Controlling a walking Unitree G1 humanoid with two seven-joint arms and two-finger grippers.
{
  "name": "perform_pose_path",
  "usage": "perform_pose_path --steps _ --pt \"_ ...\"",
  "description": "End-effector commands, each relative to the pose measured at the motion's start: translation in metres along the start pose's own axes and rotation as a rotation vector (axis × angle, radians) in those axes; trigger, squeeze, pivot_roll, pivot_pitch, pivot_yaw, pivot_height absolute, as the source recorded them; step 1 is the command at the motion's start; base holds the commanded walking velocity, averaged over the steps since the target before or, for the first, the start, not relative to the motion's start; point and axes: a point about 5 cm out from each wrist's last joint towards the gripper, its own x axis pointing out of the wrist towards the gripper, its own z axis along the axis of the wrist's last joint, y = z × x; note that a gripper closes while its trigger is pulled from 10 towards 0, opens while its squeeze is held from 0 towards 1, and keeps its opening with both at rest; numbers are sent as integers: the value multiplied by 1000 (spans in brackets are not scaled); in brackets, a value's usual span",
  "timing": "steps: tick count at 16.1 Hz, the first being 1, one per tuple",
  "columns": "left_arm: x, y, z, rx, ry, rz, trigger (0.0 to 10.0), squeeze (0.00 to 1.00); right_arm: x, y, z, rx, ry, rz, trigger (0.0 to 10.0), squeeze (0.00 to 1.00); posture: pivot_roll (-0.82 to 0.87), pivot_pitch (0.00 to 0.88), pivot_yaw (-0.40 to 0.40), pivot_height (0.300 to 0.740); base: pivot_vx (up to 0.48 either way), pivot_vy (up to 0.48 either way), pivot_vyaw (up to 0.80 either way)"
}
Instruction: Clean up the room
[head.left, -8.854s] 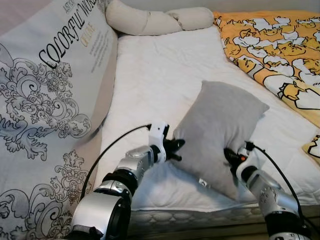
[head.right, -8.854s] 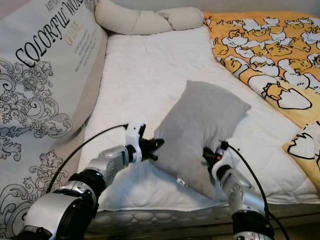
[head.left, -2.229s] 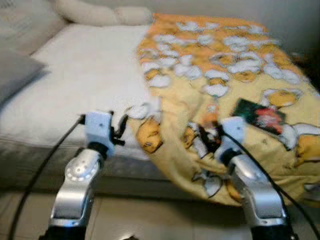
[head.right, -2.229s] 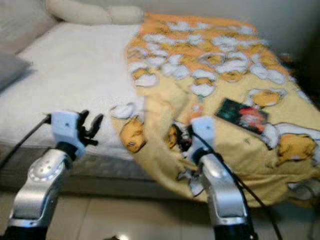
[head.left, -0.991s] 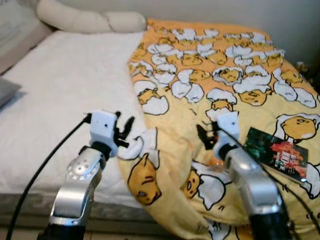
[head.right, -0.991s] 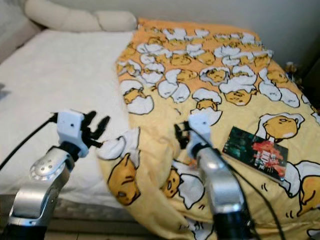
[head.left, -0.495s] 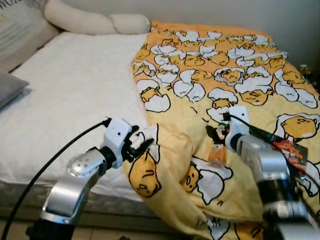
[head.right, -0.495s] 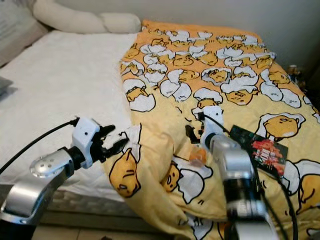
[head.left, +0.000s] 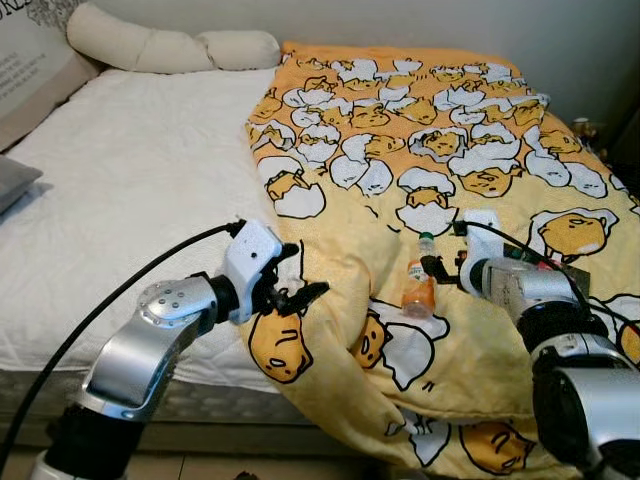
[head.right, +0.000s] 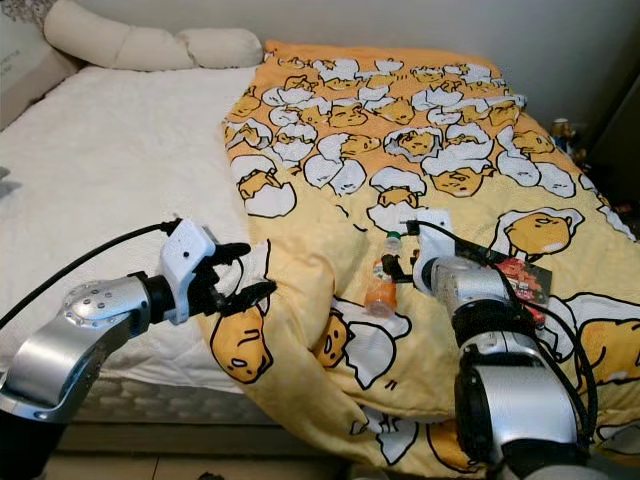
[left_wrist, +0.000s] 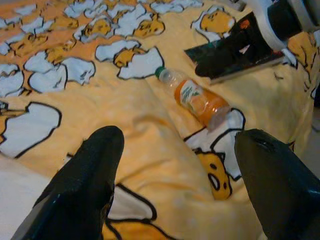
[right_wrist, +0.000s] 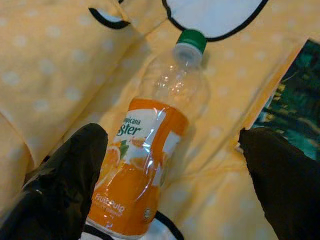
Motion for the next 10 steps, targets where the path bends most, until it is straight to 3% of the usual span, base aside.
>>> perform_pose_path --steps 1,5,10 --pt "0 3 3 13 11 2 10000 0 0 3 9 13 -29 13 10000 0 -25 0 24 740 0 0 0" --pt "-5 6 2 1 27 41 10000 0 3 14 16 14 -36 50 10000 0 -2 0 21 740 0 0 0" --pt "-7 5 4 0 42 23 10000 0 4 15 14 -49 25 -13 10000 0 14 0 13 740 0 0 0"
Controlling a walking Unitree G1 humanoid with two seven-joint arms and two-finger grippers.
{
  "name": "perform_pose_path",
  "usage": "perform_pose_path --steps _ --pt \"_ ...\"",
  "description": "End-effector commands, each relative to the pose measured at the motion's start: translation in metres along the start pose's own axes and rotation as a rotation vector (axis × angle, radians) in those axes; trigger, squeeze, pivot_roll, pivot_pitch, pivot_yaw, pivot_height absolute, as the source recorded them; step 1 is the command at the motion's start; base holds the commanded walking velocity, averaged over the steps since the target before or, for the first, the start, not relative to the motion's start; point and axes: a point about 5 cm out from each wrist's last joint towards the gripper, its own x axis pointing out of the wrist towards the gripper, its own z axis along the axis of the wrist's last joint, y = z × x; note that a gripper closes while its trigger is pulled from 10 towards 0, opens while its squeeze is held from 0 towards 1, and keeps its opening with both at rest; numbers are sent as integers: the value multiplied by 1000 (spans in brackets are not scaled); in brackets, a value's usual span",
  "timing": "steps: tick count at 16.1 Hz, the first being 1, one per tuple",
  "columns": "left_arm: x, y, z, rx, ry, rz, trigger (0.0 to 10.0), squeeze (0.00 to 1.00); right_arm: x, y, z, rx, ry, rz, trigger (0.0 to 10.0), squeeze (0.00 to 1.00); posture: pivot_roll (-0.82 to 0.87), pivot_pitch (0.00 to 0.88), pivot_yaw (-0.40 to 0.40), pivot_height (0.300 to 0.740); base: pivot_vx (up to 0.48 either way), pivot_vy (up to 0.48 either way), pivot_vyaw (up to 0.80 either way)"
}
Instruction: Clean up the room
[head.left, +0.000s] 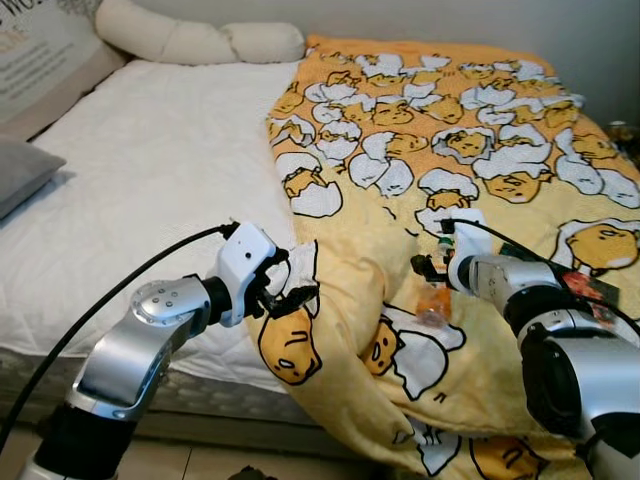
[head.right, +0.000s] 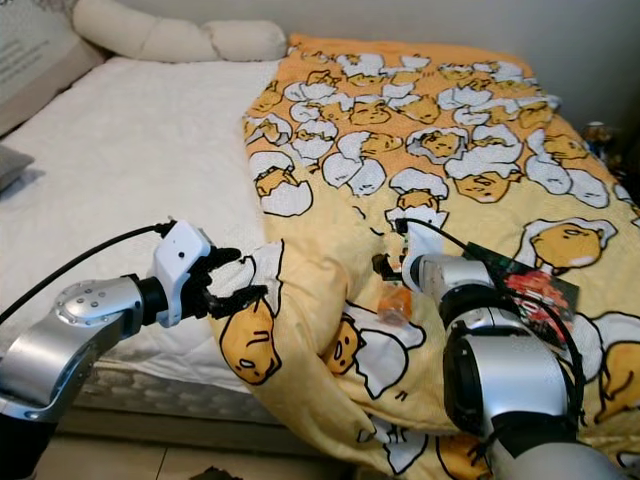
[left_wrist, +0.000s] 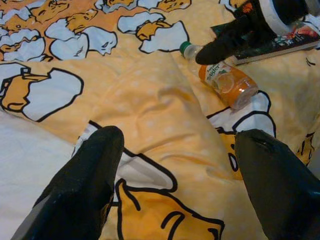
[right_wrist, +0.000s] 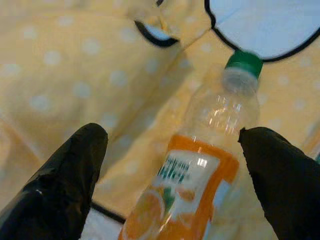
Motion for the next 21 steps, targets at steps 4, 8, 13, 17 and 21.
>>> perform_pose_path --steps 4,8,13,17,21 --pt "-6 -1 5 15 10 -22 10000 0 0 -3 -4 -42 55 -60 10000 0 20 0 18 740 0 0 0" --pt "-6 -7 4 15 30 -68 10000 0 2 -5 -20 -37 114 -99 10000 0 26 0 15 740 0 0 0" --pt "-7 -11 3 14 50 -87 10000 0 3 -6 -36 -53 195 -143 10000 0 33 0 10 740 0 0 0" --pt "-7 -11 3 15 55 -90 10000 0 2 -11 -41 8 212 -171 3922 0 26 0 12 740 0 0 0" --pt "-3 -10 5 17 50 -98 10000 0 2 -12 -42 29 215 -171 0 0 17 0 17 740 0 0 0"
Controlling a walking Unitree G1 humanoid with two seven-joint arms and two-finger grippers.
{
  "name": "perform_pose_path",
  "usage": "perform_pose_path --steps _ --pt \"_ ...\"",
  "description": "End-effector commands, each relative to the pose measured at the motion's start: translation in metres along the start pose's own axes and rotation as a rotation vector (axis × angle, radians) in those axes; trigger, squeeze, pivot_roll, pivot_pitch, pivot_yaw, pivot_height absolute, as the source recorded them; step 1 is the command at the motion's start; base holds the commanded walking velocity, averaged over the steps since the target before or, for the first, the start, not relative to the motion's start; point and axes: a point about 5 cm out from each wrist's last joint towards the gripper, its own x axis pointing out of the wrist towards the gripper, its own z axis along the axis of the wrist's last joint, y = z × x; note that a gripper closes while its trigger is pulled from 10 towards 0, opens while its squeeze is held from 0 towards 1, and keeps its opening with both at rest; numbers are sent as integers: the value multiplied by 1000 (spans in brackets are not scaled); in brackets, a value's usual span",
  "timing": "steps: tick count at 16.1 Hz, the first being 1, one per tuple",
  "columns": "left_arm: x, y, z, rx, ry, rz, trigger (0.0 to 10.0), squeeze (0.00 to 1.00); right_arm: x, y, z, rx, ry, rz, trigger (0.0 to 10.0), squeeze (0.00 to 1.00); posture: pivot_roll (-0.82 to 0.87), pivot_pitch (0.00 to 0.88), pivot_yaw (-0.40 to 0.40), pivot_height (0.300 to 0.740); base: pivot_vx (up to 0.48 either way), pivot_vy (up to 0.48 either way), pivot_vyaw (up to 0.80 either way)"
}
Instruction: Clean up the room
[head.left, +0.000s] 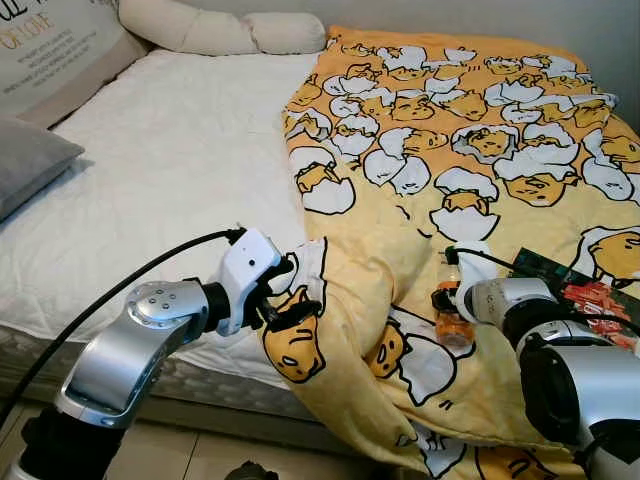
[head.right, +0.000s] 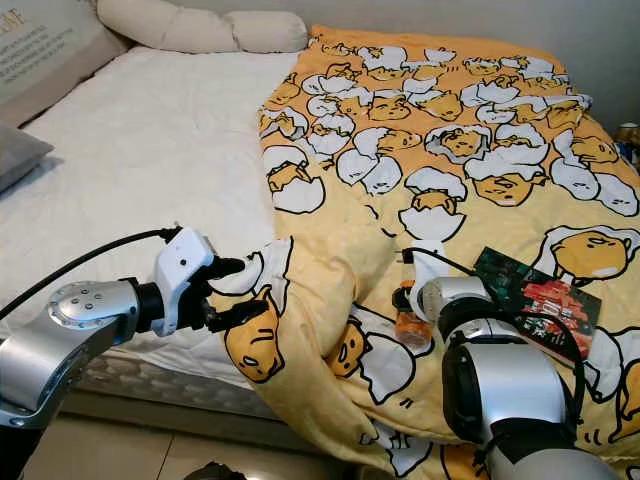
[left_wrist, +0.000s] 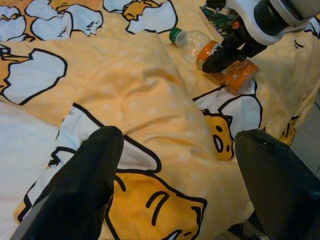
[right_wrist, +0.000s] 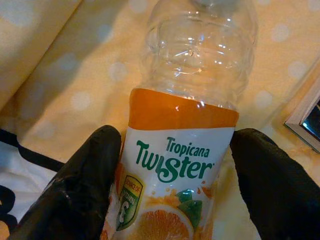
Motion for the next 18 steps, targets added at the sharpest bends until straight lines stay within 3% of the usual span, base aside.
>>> perform_pose_path --steps 1,5,12,14,16,18 --pt "2 -1 2 -2 0 -21 10000 0 -1 -1 1 16 1 -2 0 0 16 0 18 740 0 0 0" --pt "2 -9 -5 -16 55 -104 10000 0 1 -1 -4 50 15 10 0 0 13 0 18 740 0 0 0" --pt "3 -10 -12 -20 80 -97 10000 0 1 -7 -6 132 -6 9 0 0 2 0 17 740 0 0 0" --pt "4 -11 -13 -38 63 -79 10000 0 -1 -11 1 192 -50 34 0 0 -2 0 13 740 0 0 0" --pt "4 -12 -13 -68 23 -41 10000 0 -6 -18 17 253 -180 81 0 0 -9 0 8 740 0 0 0" --pt "4 -10 -11 -75 -34 39 10000 0 -12 -21 32 257 -360 140 0 0 -17 0 8 740 0 0 0"
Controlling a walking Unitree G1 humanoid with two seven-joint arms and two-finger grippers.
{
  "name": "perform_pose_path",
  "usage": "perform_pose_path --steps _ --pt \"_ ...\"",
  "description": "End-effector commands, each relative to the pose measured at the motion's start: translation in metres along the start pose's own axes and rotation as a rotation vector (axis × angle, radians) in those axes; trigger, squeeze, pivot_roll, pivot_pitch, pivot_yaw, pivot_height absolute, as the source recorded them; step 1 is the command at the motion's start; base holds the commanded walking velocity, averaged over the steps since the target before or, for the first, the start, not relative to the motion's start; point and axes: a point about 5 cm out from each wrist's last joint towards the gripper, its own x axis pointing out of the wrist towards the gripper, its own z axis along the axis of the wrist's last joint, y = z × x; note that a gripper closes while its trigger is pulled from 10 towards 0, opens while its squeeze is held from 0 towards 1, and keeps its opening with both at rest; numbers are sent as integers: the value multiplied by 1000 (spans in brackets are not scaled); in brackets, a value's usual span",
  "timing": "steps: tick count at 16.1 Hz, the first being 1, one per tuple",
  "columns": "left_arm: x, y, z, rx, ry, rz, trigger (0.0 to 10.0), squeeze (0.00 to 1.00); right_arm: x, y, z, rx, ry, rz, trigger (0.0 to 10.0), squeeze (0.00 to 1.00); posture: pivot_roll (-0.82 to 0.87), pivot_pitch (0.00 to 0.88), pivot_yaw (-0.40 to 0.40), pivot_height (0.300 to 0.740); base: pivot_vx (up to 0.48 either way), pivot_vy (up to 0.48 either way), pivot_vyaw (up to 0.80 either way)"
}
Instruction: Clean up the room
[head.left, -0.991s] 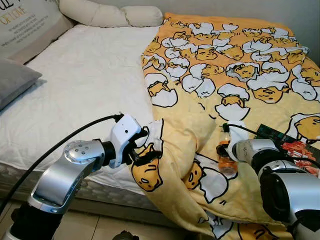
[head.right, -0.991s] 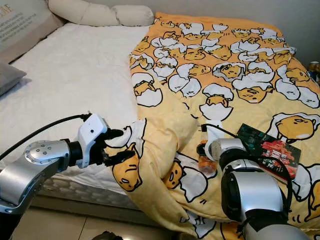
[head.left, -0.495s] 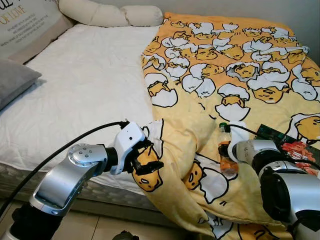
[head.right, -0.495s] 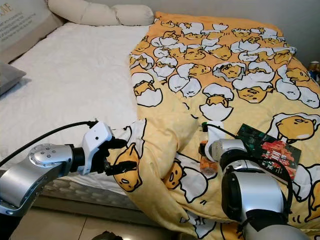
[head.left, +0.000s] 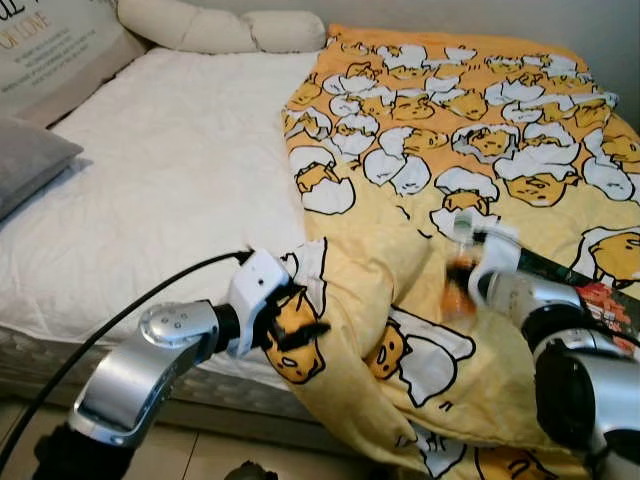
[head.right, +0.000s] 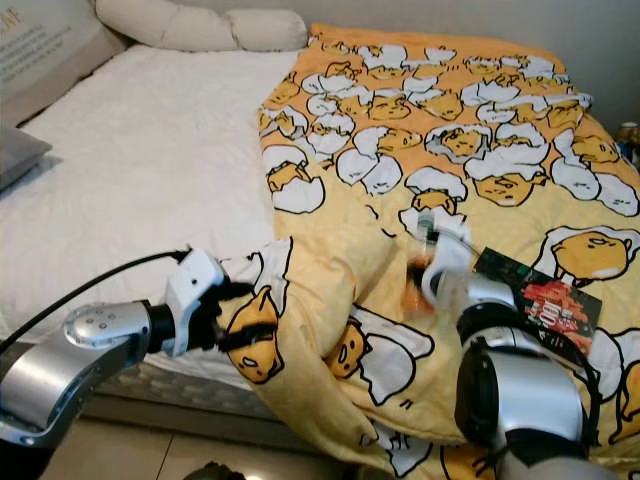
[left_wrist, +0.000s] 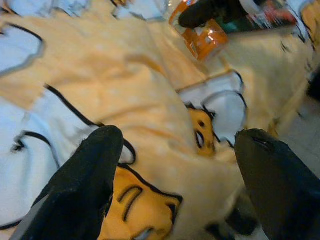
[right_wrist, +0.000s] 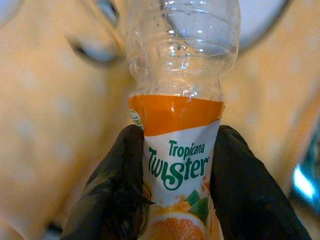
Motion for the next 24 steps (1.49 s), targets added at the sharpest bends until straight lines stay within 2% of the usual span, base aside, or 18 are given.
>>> perform_pose_path --steps 1,2,3,4,5,7,8,10,11,13,15,17,21,24 --pt "-4 6 12 26 -101 113 10000 0 -6 10 16 100 -162 153 0 0 -23 0 9 740 0 0 0" --pt "-4 7 16 22 -145 161 10000 0 -13 16 21 106 -241 221 549 0 -26 0 11 740 0 0 0" --pt "-5 8 19 34 -176 206 10000 0 -21 22 24 107 -316 275 1961 0 -30 0 13 740 0 0 0" --pt "-6 10 23 49 -217 279 10000 0 -35 32 25 90 -408 354 9608 0 -37 0 19 740 0 0 0" --pt "-7 12 27 26 -285 371 10000 0 -52 50 19 5 -469 462 10000 0 -45 0 29 740 0 0 0" --pt "-9 15 31 -4 -331 449 10000 0 -66 67 10 -34 -511 539 10000 0 -49 0 33 740 0 0 400" --pt "-11 16 32 2 -367 523 10000 0 -80 81 -2 -35 -539 586 10000 0 -50 0 35 740 0 0 800" --pt "-13 15 32 27 -377 550 10000 0 -85 88 -13 -46 -530 594 10000 0 -46 0 34 740 0 0 800" --pt "-15 12 29 30 -378 584 10000 0 -94 97 -24 -81 -508 603 10000 0 -43 0 33 740 0 0 800" --pt "-17 10 24 39 -366 625 10000 0 -98 103 -34 -134 -486 613 10000 0 -39 0 31 740 0 0 800" --pt "-16 9 21 59 -346 635 10000 0 -99 104 -39 -142 -470 612 10000 0 -37 0 30 740 0 0 800" --pt "-22 12 17 22 -346 718 10000 0 -103 104 -46 -159 -452 602 10000 0 -31 0 24 740 0 0 800" --pt "-30 12 13 38 -359 845 10000 0 -105 99 -51 -183 -445 559 10000 0 -21 0 15 740 0 0 800" --pt "-30 13 15 56 -360 843 10000 0 -104 99 -53 -185 -439 539 10000 0 -15 0 15 740 0 0 800"
